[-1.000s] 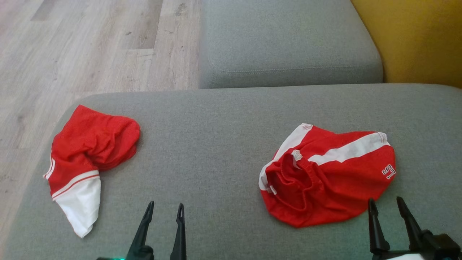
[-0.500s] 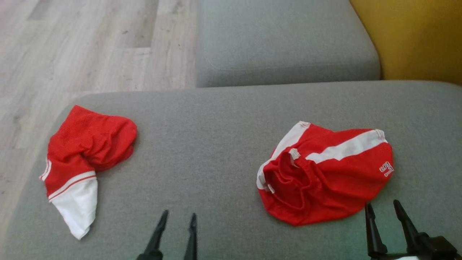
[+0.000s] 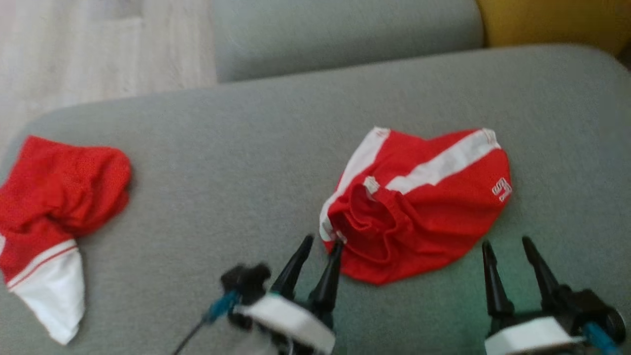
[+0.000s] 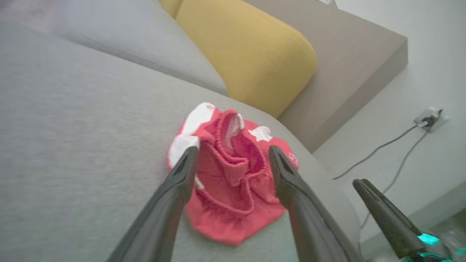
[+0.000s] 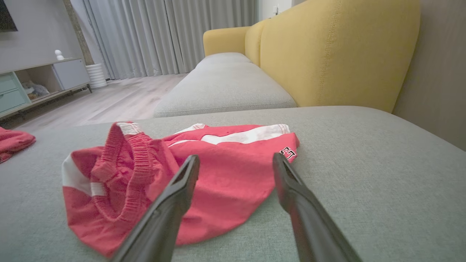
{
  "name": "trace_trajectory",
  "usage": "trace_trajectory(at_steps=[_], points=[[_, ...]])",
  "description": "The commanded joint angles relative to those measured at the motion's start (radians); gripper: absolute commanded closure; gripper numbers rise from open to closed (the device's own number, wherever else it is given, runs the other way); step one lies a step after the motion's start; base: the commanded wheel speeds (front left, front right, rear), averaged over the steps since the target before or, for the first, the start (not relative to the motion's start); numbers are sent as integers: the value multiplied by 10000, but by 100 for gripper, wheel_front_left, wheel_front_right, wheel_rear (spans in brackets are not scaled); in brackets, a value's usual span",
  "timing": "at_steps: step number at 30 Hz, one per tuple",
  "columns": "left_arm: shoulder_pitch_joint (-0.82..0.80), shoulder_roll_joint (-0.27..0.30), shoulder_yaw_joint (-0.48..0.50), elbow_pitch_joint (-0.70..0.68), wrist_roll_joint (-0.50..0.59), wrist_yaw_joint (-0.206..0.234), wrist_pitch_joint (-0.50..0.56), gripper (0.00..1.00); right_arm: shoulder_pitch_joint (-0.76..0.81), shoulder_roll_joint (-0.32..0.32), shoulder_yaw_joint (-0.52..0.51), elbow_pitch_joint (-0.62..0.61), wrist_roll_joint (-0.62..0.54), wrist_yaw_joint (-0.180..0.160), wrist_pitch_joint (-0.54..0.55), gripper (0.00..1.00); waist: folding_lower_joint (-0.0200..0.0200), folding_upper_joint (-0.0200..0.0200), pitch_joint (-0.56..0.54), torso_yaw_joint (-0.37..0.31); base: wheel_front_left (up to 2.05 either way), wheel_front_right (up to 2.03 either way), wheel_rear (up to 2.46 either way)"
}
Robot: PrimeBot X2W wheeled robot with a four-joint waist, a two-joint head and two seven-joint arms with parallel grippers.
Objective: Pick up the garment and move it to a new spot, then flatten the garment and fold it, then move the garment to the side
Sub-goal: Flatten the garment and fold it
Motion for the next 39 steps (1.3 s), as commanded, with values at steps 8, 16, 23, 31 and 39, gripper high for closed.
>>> trace_trajectory(at_steps=[8,16,23,31,39], points=[[-3490,-68,-1994,1026,-3150,-51,174,0,-1293,-87,524,-240,49,-7,-36,0,-1,0,1620,-1435,0,0,0],[-4796,-68,-2692,1932,-4640,657,105,0,-1556,-87,629,-202,116,-7,-36,0,-1,0,1855,-1953,0,0,0],[-5302,-68,-2486,2333,-5062,905,-46,79,-1537,-87,694,-182,159,-7,-36,0,-1,0,1848,-2186,0,0,0],[-5539,-68,-2042,2430,-4661,849,-52,100,-1492,-87,886,-83,219,-7,-36,0,-1,0,1414,-2646,0,0,0],[-8011,-68,-3027,2054,-4536,63,-53,100,-1175,-87,971,56,184,-7,-36,0,-1,0,341,-3459,0,0,0]])
